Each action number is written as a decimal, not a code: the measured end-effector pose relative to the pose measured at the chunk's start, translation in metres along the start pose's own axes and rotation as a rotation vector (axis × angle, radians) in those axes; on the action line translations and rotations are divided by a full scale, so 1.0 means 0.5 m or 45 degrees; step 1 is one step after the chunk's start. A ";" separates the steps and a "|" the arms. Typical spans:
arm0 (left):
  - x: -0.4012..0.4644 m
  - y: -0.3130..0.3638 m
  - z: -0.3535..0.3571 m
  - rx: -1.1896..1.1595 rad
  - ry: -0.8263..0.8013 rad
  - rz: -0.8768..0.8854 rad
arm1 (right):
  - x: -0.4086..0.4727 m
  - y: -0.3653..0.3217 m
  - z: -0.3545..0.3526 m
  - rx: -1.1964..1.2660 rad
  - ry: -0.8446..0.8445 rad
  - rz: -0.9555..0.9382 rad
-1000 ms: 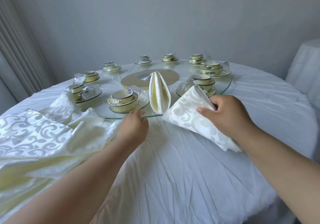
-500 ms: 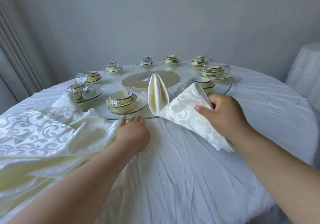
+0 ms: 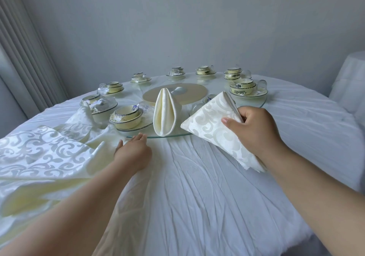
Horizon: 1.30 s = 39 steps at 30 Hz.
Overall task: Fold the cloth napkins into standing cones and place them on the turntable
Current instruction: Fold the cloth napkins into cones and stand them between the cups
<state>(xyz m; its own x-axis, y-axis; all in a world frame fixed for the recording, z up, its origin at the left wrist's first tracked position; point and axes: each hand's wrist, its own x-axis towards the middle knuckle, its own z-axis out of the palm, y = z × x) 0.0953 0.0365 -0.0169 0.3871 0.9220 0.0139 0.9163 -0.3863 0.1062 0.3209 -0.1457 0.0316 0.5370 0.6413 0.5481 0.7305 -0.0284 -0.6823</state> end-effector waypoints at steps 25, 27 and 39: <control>-0.002 0.127 0.047 0.128 0.104 0.171 | 0.098 0.010 -0.024 -0.107 0.270 0.147; -0.002 0.119 0.046 0.149 0.108 0.143 | 0.106 0.016 -0.020 -0.108 0.280 0.160; 0.003 0.054 0.009 -0.022 0.125 -0.140 | 0.138 0.061 0.026 -0.206 0.277 0.176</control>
<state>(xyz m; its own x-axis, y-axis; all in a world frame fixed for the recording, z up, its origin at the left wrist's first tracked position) 0.1211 0.0272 -0.0186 0.2714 0.9574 0.0983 0.9504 -0.2827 0.1296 0.3746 -0.0923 0.0421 0.7011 0.4442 0.5578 0.6925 -0.2374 -0.6812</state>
